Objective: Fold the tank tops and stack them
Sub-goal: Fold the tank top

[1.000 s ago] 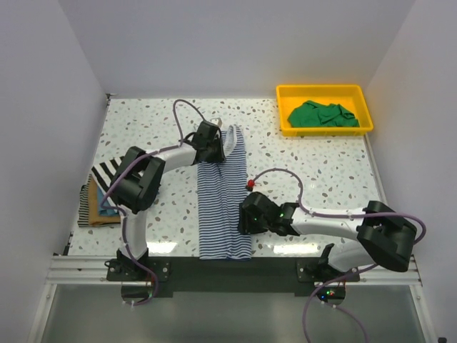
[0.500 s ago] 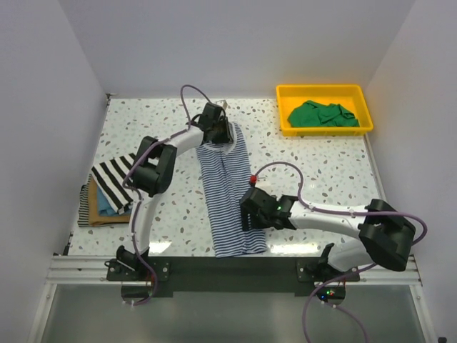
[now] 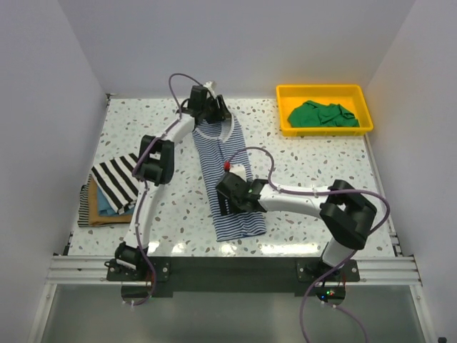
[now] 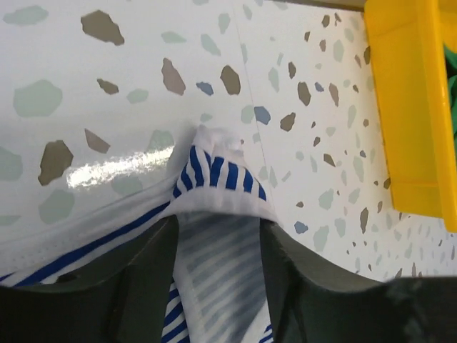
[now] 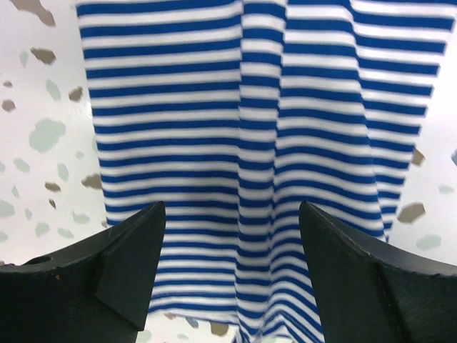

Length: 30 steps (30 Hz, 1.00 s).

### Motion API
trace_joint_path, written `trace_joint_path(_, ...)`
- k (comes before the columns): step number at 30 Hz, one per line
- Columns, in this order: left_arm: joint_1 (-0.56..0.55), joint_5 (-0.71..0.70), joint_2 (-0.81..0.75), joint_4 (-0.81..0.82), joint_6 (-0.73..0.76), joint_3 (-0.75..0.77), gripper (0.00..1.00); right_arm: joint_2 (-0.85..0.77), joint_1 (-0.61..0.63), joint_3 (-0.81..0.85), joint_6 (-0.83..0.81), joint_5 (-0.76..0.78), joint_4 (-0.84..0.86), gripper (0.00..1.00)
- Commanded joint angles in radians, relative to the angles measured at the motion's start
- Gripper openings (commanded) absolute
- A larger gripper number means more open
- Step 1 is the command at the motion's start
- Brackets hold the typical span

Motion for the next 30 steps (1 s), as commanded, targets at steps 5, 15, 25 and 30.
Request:
trace_joint_path(5, 0.07, 0.126, -0.204, 0.239, -0.074, -0.055, 0.66, 0.122, -0.01, 0.145, -0.029, -0.034, 0.016, 0.75)
trace_joint_path(15, 0.084, -0.212, -0.914, 0.175, -0.138, -0.697, 0.65, 0.368, -0.089, 0.337, 0.018, -0.137, 0.068, 0.75)
trace_joint_path(25, 0.053, -0.276, -1.431, 0.062, -0.204, -1.317, 0.5, 0.161, -0.122, 0.322, -0.005, -0.138, 0.082, 0.8)
trace_joint_path(30, -0.016, -0.222, -1.524, -0.012, -0.204, -1.536, 0.45, -0.07, -0.122, 0.175, 0.032, -0.086, 0.024, 0.8)
